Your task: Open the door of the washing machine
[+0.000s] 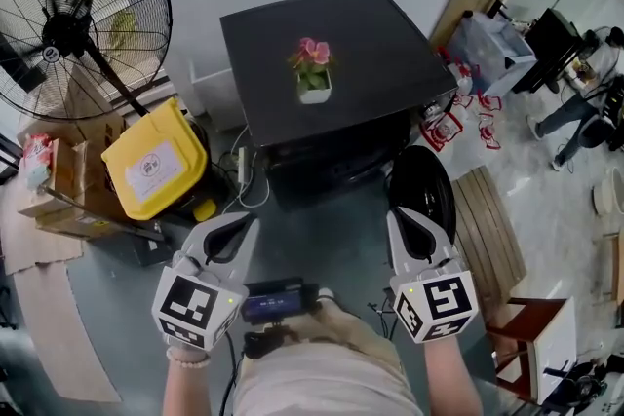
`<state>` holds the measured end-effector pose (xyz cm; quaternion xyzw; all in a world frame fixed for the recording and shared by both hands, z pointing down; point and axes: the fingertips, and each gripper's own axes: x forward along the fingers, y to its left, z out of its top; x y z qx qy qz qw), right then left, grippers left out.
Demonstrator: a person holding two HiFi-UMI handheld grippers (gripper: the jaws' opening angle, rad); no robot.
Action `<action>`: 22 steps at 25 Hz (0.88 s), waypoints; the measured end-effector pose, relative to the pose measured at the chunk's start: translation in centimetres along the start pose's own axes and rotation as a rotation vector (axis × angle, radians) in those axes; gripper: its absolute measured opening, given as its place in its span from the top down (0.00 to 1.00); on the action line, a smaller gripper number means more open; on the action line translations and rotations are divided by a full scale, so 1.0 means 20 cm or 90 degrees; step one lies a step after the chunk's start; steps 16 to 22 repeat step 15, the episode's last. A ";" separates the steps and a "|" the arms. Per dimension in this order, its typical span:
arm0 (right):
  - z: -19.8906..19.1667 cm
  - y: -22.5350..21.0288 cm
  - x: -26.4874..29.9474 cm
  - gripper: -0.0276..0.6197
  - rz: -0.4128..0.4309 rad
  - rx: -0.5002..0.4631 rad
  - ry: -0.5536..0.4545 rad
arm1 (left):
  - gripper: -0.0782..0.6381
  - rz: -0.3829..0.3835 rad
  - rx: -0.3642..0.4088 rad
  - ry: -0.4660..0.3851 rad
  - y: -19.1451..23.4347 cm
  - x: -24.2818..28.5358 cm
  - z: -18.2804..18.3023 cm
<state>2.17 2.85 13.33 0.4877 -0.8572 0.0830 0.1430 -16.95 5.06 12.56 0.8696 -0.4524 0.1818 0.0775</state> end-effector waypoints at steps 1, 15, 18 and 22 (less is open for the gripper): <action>0.00 0.00 0.00 0.95 0.000 -0.001 0.000 | 0.90 -0.001 0.000 0.000 0.00 0.00 0.00; -0.01 0.01 -0.01 0.95 0.007 -0.005 -0.001 | 0.90 0.008 0.004 -0.008 -0.01 -0.01 0.02; -0.01 0.01 -0.01 0.95 0.007 -0.005 -0.001 | 0.90 0.008 0.004 -0.008 -0.01 -0.01 0.02; -0.01 0.01 -0.01 0.95 0.007 -0.005 -0.001 | 0.90 0.008 0.004 -0.008 -0.01 -0.01 0.02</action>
